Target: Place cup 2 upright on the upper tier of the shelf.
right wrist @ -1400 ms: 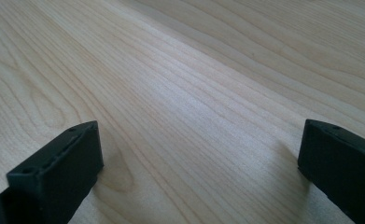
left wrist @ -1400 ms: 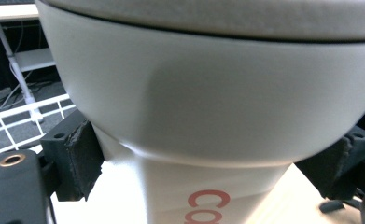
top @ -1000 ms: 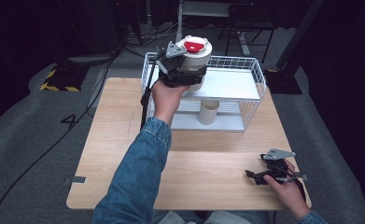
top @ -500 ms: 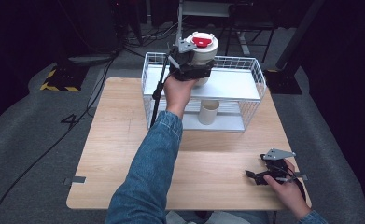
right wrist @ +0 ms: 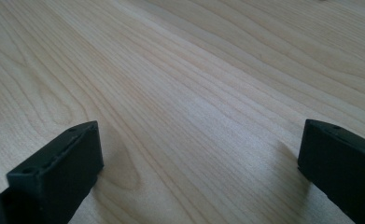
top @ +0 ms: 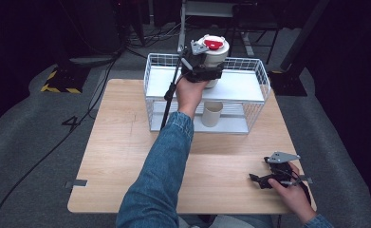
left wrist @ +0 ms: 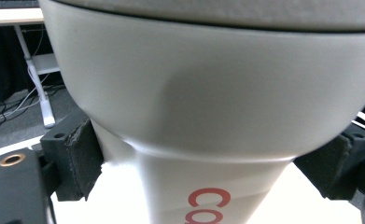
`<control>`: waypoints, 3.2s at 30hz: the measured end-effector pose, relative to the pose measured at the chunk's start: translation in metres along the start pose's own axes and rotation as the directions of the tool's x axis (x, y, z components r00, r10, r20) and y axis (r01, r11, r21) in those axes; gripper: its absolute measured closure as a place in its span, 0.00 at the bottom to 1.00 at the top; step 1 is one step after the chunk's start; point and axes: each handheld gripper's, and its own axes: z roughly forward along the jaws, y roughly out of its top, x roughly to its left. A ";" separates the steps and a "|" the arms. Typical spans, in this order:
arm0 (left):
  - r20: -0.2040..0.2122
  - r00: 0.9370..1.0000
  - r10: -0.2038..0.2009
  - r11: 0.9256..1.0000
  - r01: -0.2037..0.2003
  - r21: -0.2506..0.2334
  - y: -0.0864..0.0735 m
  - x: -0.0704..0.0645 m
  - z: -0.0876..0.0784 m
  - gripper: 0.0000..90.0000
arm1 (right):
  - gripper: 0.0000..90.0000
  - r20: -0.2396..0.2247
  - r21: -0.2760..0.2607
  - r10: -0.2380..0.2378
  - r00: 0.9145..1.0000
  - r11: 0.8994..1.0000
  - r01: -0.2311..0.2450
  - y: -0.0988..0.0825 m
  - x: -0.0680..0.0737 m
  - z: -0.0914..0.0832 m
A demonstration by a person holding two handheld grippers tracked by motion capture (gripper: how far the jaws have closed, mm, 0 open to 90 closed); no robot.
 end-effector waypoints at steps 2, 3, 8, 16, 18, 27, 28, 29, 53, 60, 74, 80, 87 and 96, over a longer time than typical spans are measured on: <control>0.004 1.000 0.000 1.000 0.000 0.005 -0.001 -0.001 0.002 0.15 | 0.00 0.000 0.000 0.000 1.000 1.000 0.000 0.000 0.000 0.000; 0.003 1.000 0.003 1.000 -0.003 0.009 -0.002 -0.001 0.004 0.15 | 0.00 0.001 0.000 -0.001 1.000 1.000 0.001 0.000 0.000 0.000; 0.000 1.000 0.003 1.000 -0.003 0.021 -0.004 -0.003 0.008 0.15 | 0.00 0.001 0.000 0.000 1.000 1.000 0.000 0.000 0.000 0.000; -0.007 1.000 0.010 1.000 -0.010 0.017 -0.008 -0.006 0.013 0.14 | 0.00 0.000 0.000 0.000 1.000 1.000 0.000 0.000 0.000 0.000; -0.007 1.000 0.005 1.000 -0.005 0.011 -0.009 -0.005 0.012 0.14 | 0.00 0.000 0.001 -0.001 1.000 1.000 0.001 0.000 0.000 0.000; -0.013 1.000 0.006 1.000 -0.006 0.006 -0.011 -0.006 0.011 0.14 | 0.00 0.000 0.000 0.001 1.000 1.000 -0.001 0.000 0.000 0.000; -0.016 1.000 0.004 1.000 -0.003 0.012 -0.011 -0.007 0.011 0.14 | 0.00 0.000 0.000 0.001 1.000 1.000 -0.001 0.000 0.000 0.000; -0.017 1.000 0.002 1.000 -0.002 0.013 -0.010 -0.007 0.011 0.14 | 0.00 0.000 0.000 0.000 1.000 1.000 0.000 0.000 0.000 0.000; 0.002 1.000 -0.004 1.000 0.004 0.016 -0.006 -0.003 -0.023 0.00 | 0.00 0.001 0.000 -0.001 1.000 1.000 0.001 0.000 0.000 0.000; 0.028 0.999 0.021 1.000 -0.020 -0.012 -0.001 -0.008 -0.052 0.00 | 0.00 0.001 0.000 -0.003 1.000 1.000 0.003 0.000 0.000 0.000; 0.081 0.996 0.047 0.998 -0.044 -0.039 -0.010 -0.023 -0.110 0.00 | 0.00 -0.017 0.002 -0.014 1.000 1.000 0.014 0.001 -0.002 0.001; 0.095 0.994 0.058 0.997 -0.054 -0.046 -0.019 -0.023 -0.131 0.01 | 0.00 -0.017 0.002 -0.015 1.000 1.000 0.015 0.001 -0.002 0.001; 0.077 0.995 0.069 0.997 -0.065 -0.047 -0.035 -0.018 -0.164 0.01 | 0.00 -0.029 0.002 -0.025 0.999 1.000 0.025 0.003 -0.004 0.003; 0.090 0.994 0.068 0.997 -0.065 -0.030 -0.053 -0.015 -0.193 0.01 | 0.00 -0.028 0.003 -0.030 0.999 1.000 0.030 0.005 -0.005 0.005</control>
